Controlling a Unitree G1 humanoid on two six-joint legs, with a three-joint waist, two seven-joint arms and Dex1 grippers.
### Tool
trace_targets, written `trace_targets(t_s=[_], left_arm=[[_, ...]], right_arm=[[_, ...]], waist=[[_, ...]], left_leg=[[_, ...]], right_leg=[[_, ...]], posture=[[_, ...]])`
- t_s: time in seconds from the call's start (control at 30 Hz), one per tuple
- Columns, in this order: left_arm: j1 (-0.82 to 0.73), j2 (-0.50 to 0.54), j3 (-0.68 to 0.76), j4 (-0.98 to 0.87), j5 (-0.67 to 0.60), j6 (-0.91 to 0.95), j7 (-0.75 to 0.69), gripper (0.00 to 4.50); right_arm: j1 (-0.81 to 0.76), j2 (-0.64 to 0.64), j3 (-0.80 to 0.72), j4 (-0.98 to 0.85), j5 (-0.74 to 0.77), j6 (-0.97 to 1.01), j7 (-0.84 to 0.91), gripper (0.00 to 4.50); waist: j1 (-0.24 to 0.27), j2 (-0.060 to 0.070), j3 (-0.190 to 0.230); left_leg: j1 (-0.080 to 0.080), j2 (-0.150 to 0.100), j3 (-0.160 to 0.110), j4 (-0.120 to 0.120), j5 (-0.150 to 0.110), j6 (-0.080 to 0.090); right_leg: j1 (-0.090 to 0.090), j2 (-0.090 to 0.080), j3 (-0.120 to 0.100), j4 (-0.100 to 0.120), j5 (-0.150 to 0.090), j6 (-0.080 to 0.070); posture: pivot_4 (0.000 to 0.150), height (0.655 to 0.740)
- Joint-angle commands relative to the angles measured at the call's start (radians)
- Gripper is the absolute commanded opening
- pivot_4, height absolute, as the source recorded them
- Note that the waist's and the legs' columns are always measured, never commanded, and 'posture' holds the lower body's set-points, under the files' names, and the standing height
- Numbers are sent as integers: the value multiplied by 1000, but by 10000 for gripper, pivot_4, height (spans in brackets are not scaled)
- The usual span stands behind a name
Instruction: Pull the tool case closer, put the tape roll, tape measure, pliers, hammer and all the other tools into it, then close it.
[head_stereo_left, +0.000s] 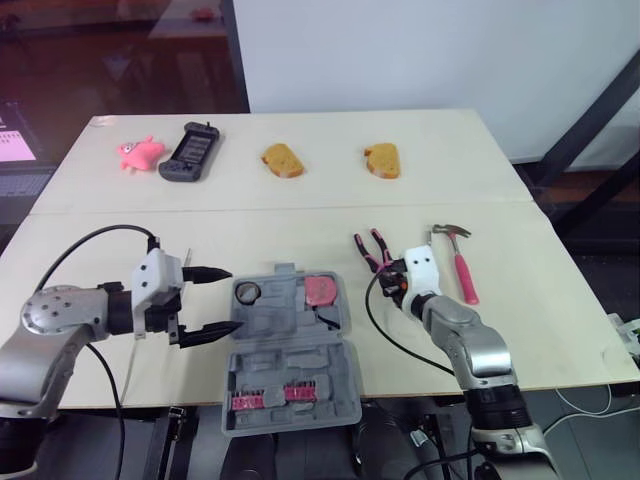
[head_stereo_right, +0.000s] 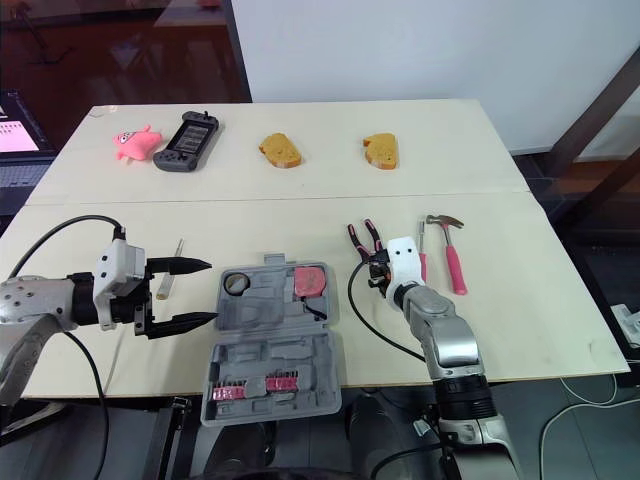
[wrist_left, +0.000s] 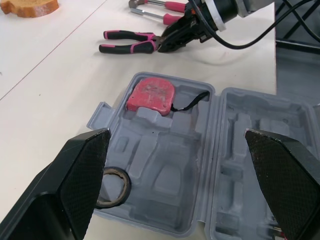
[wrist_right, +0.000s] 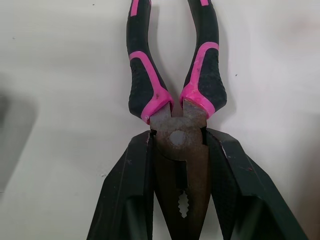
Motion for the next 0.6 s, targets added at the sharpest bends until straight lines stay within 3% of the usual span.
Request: trace_targets(t_s=[0.03,0.07,0.13,0.6], left_arm=[[3,5,6,-7,4,-14,-3,45000],[3,4,6,-7,4,-13,-4,45000],[1,4,4,-6,7,-16,-6,45000],[-14,-5,-7,5,17,-21,-13,45000]], right_arm=[[21,11,-3,-32,27,13,23,20167],[24,5,1,-35,23,12,24,21996],[28,-8,7,-40,10,10,21,31948],[51,-28,1,-33,-16,-39,16,31948]], waist=[[0,0,0],[1,0,0],[1,0,0],[3,0,0]], left_leg=[[0,0,0,0,0,0],[0,0,0,0,0,0],[0,0,0,0,0,0],[0,0,0,0,0,0]], right_leg=[[0,0,0,0,0,0],[0,0,0,0,0,0],[0,0,0,0,0,0],[0,0,0,0,0,0]], posture=[[1500,7400],[1500,7400],[1500,7400],[1500,7400]])
